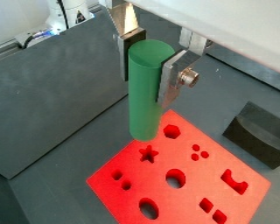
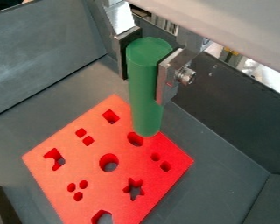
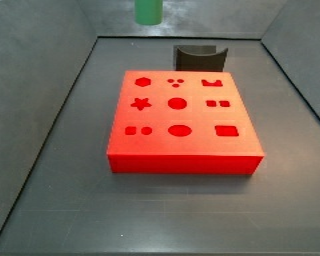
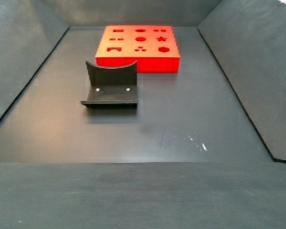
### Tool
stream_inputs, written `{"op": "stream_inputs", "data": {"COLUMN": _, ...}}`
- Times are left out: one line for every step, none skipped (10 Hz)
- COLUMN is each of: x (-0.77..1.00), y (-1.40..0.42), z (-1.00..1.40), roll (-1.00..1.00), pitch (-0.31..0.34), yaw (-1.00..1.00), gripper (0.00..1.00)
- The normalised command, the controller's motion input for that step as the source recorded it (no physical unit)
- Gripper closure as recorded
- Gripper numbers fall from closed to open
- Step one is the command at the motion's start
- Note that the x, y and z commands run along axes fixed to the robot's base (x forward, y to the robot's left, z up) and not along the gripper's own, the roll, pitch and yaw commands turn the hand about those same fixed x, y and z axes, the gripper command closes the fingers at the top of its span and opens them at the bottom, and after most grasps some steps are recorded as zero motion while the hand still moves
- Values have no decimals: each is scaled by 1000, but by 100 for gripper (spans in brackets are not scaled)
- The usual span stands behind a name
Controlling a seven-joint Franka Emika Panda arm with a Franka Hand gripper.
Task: Insert the round object.
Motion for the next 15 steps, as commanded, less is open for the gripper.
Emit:
{"op": "stream_inputs", "data": {"x": 383, "y": 126, "z": -211, "roll": 61, "pitch": -41, "yaw": 0, "gripper": 100}}
{"op": "stream_inputs", "data": {"x": 520, "y": 297, "z": -403, "roll": 61, "pitch": -96, "yaw": 0, "gripper": 100}}
{"op": "stream_inputs", "data": {"x": 557, "y": 331, "z": -474, "roll": 77, "pitch": -144, "yaw": -26, "gripper": 100}}
{"op": "stream_inputs", "data": {"x": 529, "y": 263, "z": -494, "roll": 191, "pitch": -157, "yaw": -29, "gripper": 100}}
{"op": "stream_inputs", "data": {"x": 331, "y": 140, "z": -483, "roll": 314, "pitch": -130, "yaw": -20, "gripper": 100}}
{"op": "stream_inputs", "data": {"x": 171, "y": 66, "z": -571, "roll": 317, "pitch": -101, "yaw": 0, "gripper": 100}}
{"op": "stream_inputs", "data": {"x": 134, "y": 43, "z": -623, "roll": 294, "pitch": -100, "yaw": 0, "gripper": 100}}
{"op": "stream_inputs", "data": {"x": 0, "y": 0, "z": -377, "roll": 166, "pitch": -36, "yaw": 0, "gripper": 100}}
{"op": "stream_inputs", "data": {"x": 63, "y": 37, "z": -209, "roll": 0, "pitch": -26, "yaw": 0, "gripper": 100}}
{"op": "stream_inputs", "data": {"x": 171, "y": 0, "z": -480, "roll": 20, "pitch": -116, "yaw": 0, "gripper": 100}}
{"op": "stream_inputs", "data": {"x": 249, "y": 0, "z": -574, "roll": 74, "pitch": -134, "yaw": -23, "gripper": 100}}
{"op": "stream_inputs", "data": {"x": 297, "y": 0, "z": -577, "roll": 87, "pitch": -153, "yaw": -34, "gripper": 100}}
{"op": "stream_inputs", "data": {"x": 306, "y": 0, "z": -577, "roll": 91, "pitch": -166, "yaw": -54, "gripper": 100}}
{"op": "stream_inputs", "data": {"x": 180, "y": 0, "z": -540, "roll": 97, "pitch": -147, "yaw": -46, "gripper": 100}}
{"op": "stream_inputs", "data": {"x": 0, "y": 0, "z": -340, "roll": 121, "pitch": -30, "yaw": 0, "gripper": 100}}
